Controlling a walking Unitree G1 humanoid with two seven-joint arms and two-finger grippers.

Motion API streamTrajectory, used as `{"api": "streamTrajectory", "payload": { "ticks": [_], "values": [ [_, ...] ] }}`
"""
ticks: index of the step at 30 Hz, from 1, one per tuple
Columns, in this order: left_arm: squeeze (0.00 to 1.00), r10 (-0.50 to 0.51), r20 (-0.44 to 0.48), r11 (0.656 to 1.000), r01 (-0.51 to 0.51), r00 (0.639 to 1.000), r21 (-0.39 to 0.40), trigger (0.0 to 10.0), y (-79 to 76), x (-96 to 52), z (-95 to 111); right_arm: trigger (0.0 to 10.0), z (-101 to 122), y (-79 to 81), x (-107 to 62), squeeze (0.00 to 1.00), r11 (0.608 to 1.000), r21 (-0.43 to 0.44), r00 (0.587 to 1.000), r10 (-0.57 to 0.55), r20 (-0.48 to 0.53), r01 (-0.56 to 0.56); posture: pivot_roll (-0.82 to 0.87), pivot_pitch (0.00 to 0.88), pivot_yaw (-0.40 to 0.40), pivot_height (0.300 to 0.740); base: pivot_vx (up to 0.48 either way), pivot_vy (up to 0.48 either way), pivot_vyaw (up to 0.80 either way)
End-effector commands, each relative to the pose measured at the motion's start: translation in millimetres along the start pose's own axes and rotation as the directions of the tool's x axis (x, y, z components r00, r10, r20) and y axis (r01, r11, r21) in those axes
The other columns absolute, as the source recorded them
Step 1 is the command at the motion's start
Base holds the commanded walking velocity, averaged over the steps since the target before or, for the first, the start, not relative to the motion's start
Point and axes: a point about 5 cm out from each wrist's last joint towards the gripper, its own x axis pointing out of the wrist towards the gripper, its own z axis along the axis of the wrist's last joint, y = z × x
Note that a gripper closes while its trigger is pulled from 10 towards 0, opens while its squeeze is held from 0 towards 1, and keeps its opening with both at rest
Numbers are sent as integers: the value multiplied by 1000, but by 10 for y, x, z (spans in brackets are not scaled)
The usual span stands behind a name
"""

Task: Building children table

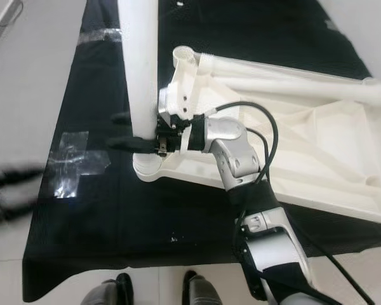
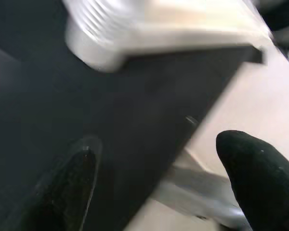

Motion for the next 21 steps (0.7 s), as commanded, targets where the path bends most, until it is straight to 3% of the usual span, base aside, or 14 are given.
{"api": "streamTrajectory", "payload": {
  "ticks": [1,3,4,9,16,21],
  "values": [
    [0,5,14,1000,-5,1000,15,10000,-85,42,5,0,-199,113,63,0,993,81,995,85,-43,-82,76,337,-37,740,0,0,0],
    [0,19,49,1000,-19,999,-8,10000,-180,135,-72,0,-190,110,76,0,991,77,992,115,-47,-112,76,339,-35,740,0,0,0],
    [0,55,70,998,-55,996,0,10000,-266,259,-145,0,-178,101,101,0,983,81,984,170,-54,-166,75,343,-33,740,0,0,0],
    [0,100,46,993,-103,994,50,10000,-352,355,-269,0,-161,88,123,0,965,96,966,252,-59,-245,78,351,-37,740,0,0,0],
    [0,242,92,961,-252,966,116,10000,-450,469,-375,0,-137,15,175,0,933,136,938,343,-58,-333,78,377,-48,740,0,0,0],
    [0,293,130,938,-311,947,152,10000,-468,460,-373,0,-132,-50,232,0,936,147,945,327,-32,-319,77,389,-56,740,0,0,0]
  ]
}}
